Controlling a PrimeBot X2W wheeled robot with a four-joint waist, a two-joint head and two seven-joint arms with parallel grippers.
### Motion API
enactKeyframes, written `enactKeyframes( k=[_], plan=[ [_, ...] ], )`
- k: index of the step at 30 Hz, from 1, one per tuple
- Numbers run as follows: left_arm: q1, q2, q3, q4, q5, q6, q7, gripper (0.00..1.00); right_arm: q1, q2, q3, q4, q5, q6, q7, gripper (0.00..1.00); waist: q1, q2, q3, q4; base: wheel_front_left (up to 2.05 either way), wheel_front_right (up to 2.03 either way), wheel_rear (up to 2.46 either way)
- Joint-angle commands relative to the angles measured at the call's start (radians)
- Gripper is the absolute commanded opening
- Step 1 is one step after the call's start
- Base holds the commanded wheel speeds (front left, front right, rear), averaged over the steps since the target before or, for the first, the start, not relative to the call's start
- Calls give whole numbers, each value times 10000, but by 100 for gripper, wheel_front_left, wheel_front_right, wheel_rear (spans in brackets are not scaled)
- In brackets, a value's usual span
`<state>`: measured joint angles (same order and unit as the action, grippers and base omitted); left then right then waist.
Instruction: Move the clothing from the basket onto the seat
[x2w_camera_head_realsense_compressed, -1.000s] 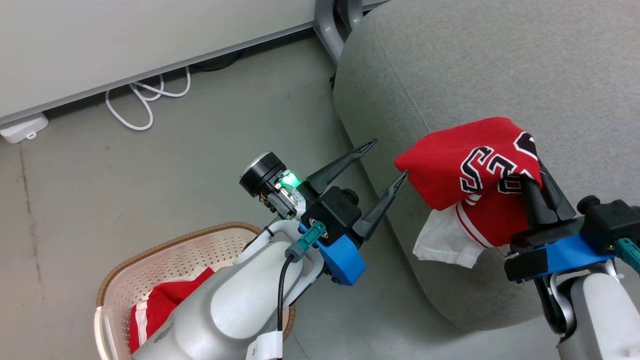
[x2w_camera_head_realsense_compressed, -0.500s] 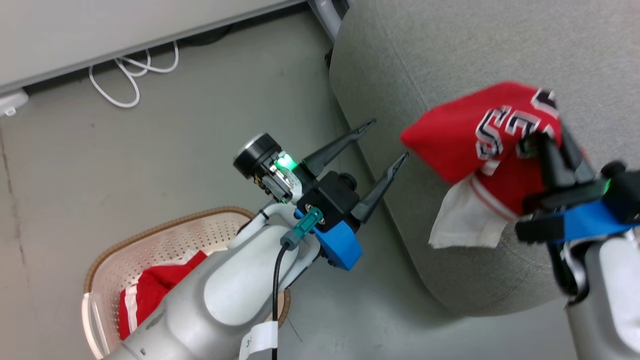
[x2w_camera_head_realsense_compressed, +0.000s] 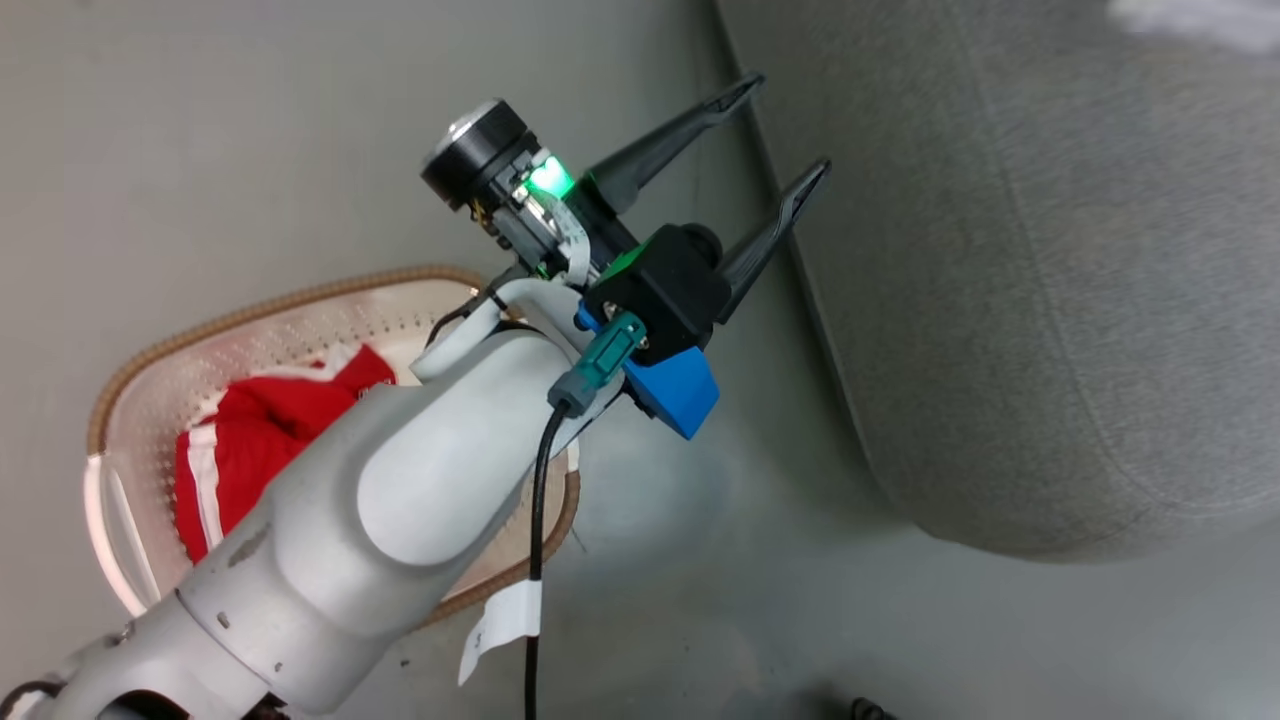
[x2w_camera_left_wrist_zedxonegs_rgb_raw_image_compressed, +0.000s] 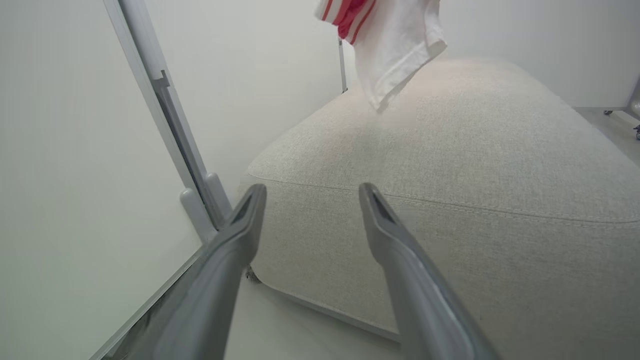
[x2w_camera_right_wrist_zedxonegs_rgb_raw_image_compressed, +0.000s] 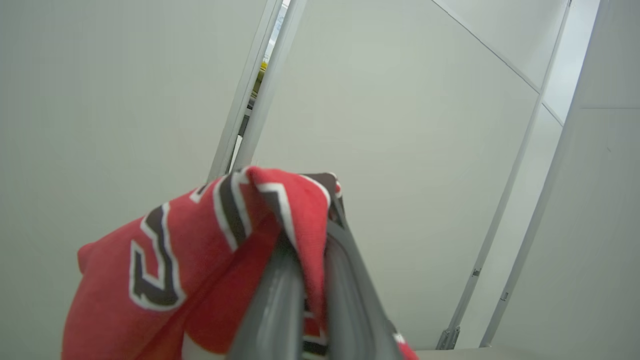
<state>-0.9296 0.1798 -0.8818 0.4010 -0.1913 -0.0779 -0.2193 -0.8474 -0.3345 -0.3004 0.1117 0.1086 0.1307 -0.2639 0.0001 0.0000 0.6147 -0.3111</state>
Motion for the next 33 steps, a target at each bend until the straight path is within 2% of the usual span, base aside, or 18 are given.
enactKeyframes(
  k=[1, 6, 9, 17, 22, 23, 25, 28, 33],
  plan=[
    [-253, 98, 26, -148, 109, 33, 94, 100, -328, -239, -373, 68, 72, 1, -8, 0, -1, 0, 987, 208, 0, 0, 0],
    [-608, 354, -10, -581, 280, 69, 310, 100, -900, -1144, -1310, 947, -21, 1, -10, 0, -1, 0, 1769, 303, 0, 0, 0],
    [-732, 452, -42, -818, 347, 58, 405, 100, -890, -1384, -1592, 1719, -100, 1, -8, 0, -1, 0, 2103, 322, 0, 0, 0],
    [-763, 653, -141, -1086, 346, 108, 562, 100, -569, -1025, -1478, 4109, -283, -1, -10, 0, -1, 0, 2456, 292, 0, 0, 0],
    [-765, 693, -173, -1139, 284, 142, 552, 100, -370, -780, -1301, 5200, -258, -1, -10, 0, -1, 0, 2448, 324, 0, 0, 0],
    [-755, 709, -173, -1131, 274, 160, 539, 100, -350, -723, -1333, 5301, -205, -1, -8, 5, -1, 0, 2422, 317, 0, 0, 0],
    [-713, 719, -185, -1109, 249, 187, 518, 100, -247, -631, -1367, 5386, -198, -1, -8, 100, -1, 0, 2356, 311, 0, 0, 0],
    [-602, 713, -201, -1023, 189, 221, 436, 100, -35, -528, -1375, 5110, -190, -1, -10, 100, -1, 0, 2126, 321, 0, 0, 0],
    [-202, 524, -126, -710, -47, 424, 25, 100, 980, -368, -1210, 3894, -381, 1, -7, 100, -1, 0, 1270, 418, 0, 0, 0]
  ],
)
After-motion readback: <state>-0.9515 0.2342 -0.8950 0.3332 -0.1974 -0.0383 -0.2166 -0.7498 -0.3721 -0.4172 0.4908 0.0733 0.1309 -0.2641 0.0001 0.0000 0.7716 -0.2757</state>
